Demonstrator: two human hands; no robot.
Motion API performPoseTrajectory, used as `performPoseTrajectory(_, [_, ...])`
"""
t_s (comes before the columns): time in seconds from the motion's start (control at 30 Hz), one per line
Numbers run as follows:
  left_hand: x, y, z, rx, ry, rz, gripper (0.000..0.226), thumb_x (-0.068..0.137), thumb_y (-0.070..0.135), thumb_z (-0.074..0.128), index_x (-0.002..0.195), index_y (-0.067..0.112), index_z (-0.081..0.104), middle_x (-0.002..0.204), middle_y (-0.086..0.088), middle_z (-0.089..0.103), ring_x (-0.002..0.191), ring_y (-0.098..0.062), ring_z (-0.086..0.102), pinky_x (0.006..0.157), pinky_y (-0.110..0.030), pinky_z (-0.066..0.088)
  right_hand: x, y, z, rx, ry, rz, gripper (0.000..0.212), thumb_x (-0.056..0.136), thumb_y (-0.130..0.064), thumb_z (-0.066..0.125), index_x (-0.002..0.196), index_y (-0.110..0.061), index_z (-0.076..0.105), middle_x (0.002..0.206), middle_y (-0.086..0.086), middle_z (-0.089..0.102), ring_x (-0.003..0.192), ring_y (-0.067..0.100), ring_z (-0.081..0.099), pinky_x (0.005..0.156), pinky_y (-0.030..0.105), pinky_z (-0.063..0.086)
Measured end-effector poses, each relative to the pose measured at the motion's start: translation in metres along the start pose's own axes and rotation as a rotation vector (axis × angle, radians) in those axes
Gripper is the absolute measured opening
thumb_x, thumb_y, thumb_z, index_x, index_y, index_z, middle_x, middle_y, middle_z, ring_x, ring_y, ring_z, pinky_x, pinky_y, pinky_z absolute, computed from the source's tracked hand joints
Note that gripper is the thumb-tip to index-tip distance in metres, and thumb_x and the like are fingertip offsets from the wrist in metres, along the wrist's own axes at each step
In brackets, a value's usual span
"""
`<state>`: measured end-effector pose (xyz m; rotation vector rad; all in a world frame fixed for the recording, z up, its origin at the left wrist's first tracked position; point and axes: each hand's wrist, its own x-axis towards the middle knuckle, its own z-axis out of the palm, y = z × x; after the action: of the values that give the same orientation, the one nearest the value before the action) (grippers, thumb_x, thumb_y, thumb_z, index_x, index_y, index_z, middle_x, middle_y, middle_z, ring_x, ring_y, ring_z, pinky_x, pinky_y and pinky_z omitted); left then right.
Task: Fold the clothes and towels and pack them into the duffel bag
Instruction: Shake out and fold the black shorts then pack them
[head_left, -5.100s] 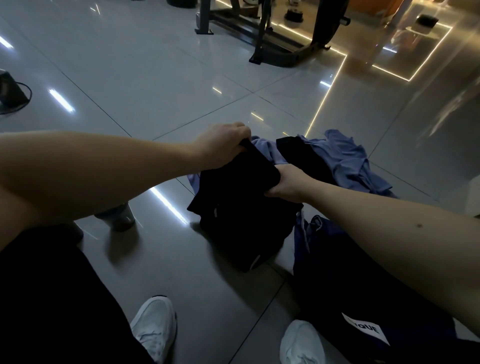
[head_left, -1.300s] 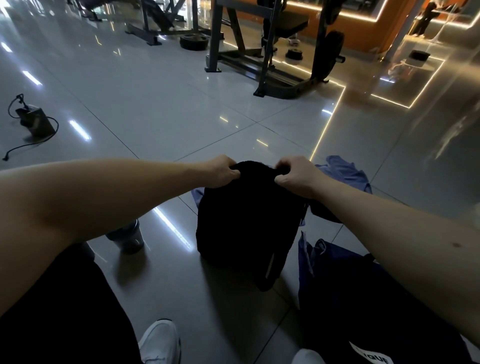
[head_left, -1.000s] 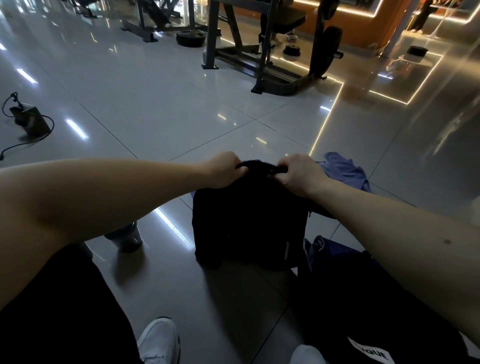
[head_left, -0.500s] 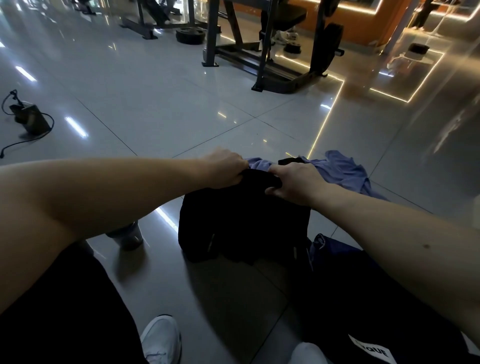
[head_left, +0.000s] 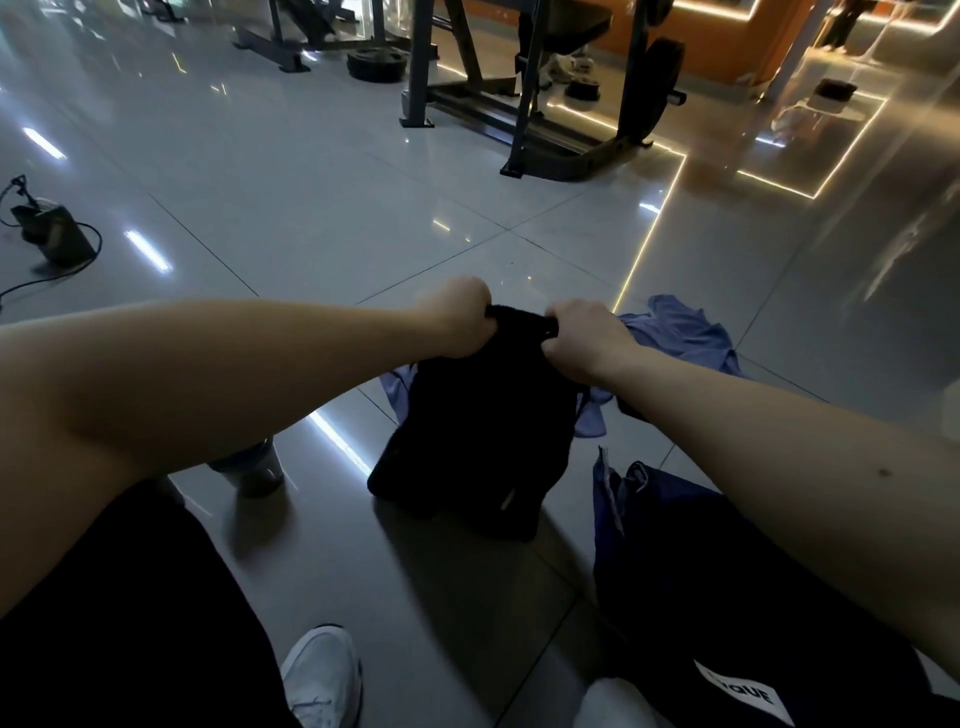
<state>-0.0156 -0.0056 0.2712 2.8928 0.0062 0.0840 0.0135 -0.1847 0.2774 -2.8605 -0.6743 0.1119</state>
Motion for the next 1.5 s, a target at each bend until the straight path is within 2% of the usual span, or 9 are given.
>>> performPoseTrajectory(0.13, [0.009,0.004,-0.011,-0.319,-0.012,-0.205,0.022,0.089,0.022,0.057,0.077,0.004,0.059,0.069,-0.009,0.052,0.067,-0.026,0.052,0.056,-0.027,0.039,0.004,-0.01,-0.011,0.125,-0.001,0.056,0.025,0.09,-0.016,0.055,0.107,-0.001,0.067,0.099,0.017,0.062,0.09,0.03,0.055,0.07,0.027,0.035])
performPoseTrajectory(0.3, [0.011,0.013,-0.016,-0.611,-0.018,-0.411,0.019,0.092,0.023,0.057,0.089,0.005,0.058,0.067,-0.007,0.05,0.054,-0.019,0.05,0.048,-0.023,0.04,0.004,-0.02,-0.013,0.231,-0.024,0.097,0.017,0.089,-0.016,0.055,0.086,-0.001,0.062,0.076,0.012,0.056,0.072,0.029,0.052,0.049,0.026,0.033])
performPoseTrajectory(0.47, [0.01,0.024,-0.017,-0.867,-0.022,-0.484,0.026,0.09,0.028,0.066,0.09,0.004,0.057,0.067,-0.007,0.053,0.052,-0.017,0.053,0.041,-0.019,0.041,0.006,-0.019,-0.011,0.483,-0.037,0.193,0.02,0.088,-0.012,0.054,0.094,0.004,0.064,0.075,0.014,0.057,0.076,0.031,0.061,0.065,0.037,0.05])
performPoseTrajectory(0.67, [0.01,0.025,-0.015,-1.179,-0.083,-0.372,0.037,0.091,0.031,0.066,0.11,-0.001,0.065,0.1,-0.018,0.068,0.081,-0.027,0.066,0.088,-0.041,0.057,-0.003,-0.02,-0.019,1.109,-0.219,0.37,0.006,0.089,-0.002,0.049,0.087,-0.007,0.053,0.074,0.009,0.052,0.06,0.02,0.056,0.053,0.028,0.051])
performPoseTrajectory(0.83, [0.004,0.032,-0.021,-1.132,-0.12,-0.245,0.028,0.092,0.022,0.063,0.106,-0.002,0.069,0.094,-0.019,0.07,0.079,-0.025,0.066,0.079,-0.033,0.057,-0.006,-0.017,-0.033,1.59,-0.37,0.355,0.021,0.094,-0.015,0.037,0.099,-0.004,0.055,0.078,0.011,0.062,0.073,0.028,0.062,0.077,0.046,0.058])
performPoseTrajectory(1.03, [-0.008,0.033,-0.014,-0.744,-0.141,0.011,0.036,0.081,-0.002,0.066,0.117,0.007,0.069,0.112,-0.015,0.071,0.099,-0.023,0.069,0.088,-0.035,0.055,-0.001,-0.022,-0.021,1.508,-0.298,0.449,0.025,0.1,0.0,0.032,0.108,0.0,0.056,0.101,0.019,0.061,0.09,0.031,0.065,0.077,0.052,0.059])
performPoseTrajectory(1.17, [-0.011,0.036,-0.014,-0.711,-0.107,0.048,0.035,0.08,0.004,0.066,0.115,0.006,0.068,0.106,-0.014,0.072,0.096,-0.026,0.07,0.083,-0.042,0.058,0.004,-0.017,-0.018,1.605,-0.309,0.447,0.024,0.102,-0.018,0.043,0.099,-0.007,0.063,0.095,0.014,0.066,0.093,0.031,0.064,0.097,0.059,0.051])
performPoseTrajectory(1.37, [-0.005,0.037,-0.012,-0.998,0.003,-0.084,0.032,0.071,0.019,0.059,0.102,0.018,0.052,0.118,-0.012,0.061,0.11,-0.031,0.064,0.089,-0.041,0.053,0.007,-0.014,-0.016,1.575,-0.211,0.66,0.017,0.105,-0.013,0.047,0.098,-0.002,0.059,0.089,0.016,0.063,0.089,0.028,0.066,0.087,0.049,0.058])
performPoseTrajectory(1.5, [-0.002,0.034,-0.01,-1.125,-0.007,-0.091,0.044,0.059,0.016,0.05,0.102,0.017,0.046,0.118,-0.016,0.055,0.112,-0.033,0.06,0.092,-0.048,0.052,0.01,-0.015,-0.017,1.571,-0.134,0.687,0.014,0.103,-0.004,0.044,0.096,0.001,0.056,0.085,0.018,0.062,0.074,0.027,0.065,0.053,0.042,0.06])
